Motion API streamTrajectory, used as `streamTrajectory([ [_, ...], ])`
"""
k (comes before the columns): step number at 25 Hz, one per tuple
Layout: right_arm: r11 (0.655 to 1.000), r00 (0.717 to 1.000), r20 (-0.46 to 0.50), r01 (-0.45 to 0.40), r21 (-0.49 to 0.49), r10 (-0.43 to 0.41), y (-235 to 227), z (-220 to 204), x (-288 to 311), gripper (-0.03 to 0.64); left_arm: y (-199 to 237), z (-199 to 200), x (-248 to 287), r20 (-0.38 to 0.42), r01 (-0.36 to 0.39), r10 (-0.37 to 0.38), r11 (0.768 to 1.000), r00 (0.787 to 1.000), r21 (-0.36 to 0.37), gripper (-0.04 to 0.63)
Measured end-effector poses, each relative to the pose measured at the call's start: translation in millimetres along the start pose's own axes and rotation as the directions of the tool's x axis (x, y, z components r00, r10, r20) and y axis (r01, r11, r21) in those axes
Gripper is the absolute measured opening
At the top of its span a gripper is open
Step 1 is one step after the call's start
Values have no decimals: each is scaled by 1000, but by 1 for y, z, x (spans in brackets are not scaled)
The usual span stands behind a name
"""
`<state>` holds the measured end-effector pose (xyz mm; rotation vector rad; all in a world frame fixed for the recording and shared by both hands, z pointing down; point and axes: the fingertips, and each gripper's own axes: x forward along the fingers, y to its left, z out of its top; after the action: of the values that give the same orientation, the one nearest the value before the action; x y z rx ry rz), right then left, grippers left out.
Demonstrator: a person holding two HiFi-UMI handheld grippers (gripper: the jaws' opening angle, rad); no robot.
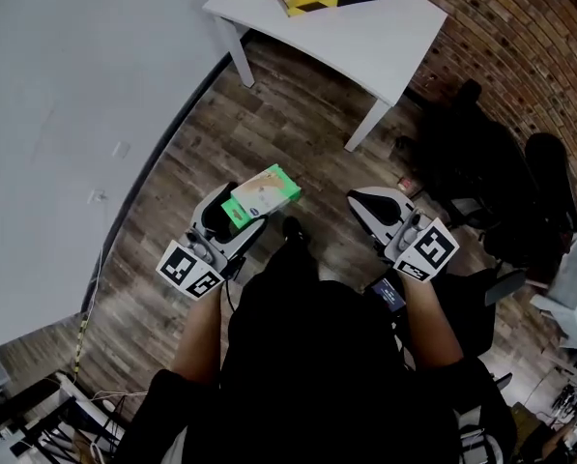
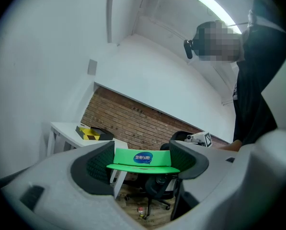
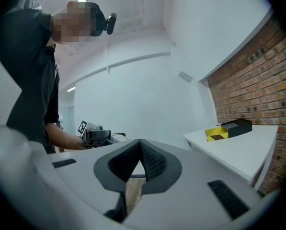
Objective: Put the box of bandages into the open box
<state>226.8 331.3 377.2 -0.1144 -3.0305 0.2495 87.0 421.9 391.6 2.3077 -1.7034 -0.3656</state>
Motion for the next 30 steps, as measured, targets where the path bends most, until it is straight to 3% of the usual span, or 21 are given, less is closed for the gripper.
streamTrajectory([
  [9,999,999,-32,-36,-28,35,-60,26,74,6,82,11,30,-1,-15,15,998,1000,-67,351],
  [16,999,1000,-28,-2,-37,1,-105,38,98,6,116,33,76,5,57,-57,998,998,-27,351],
  [25,1000,1000,1,1,-19,-1,-157,41,126,6,170,45,105,8,17,-16,1000,1000,-25,351],
  [30,1000,1000,20,-9,26,8,-203,35,147,5,204,42,134,-29,0,-1,1000,1000,-31,351],
])
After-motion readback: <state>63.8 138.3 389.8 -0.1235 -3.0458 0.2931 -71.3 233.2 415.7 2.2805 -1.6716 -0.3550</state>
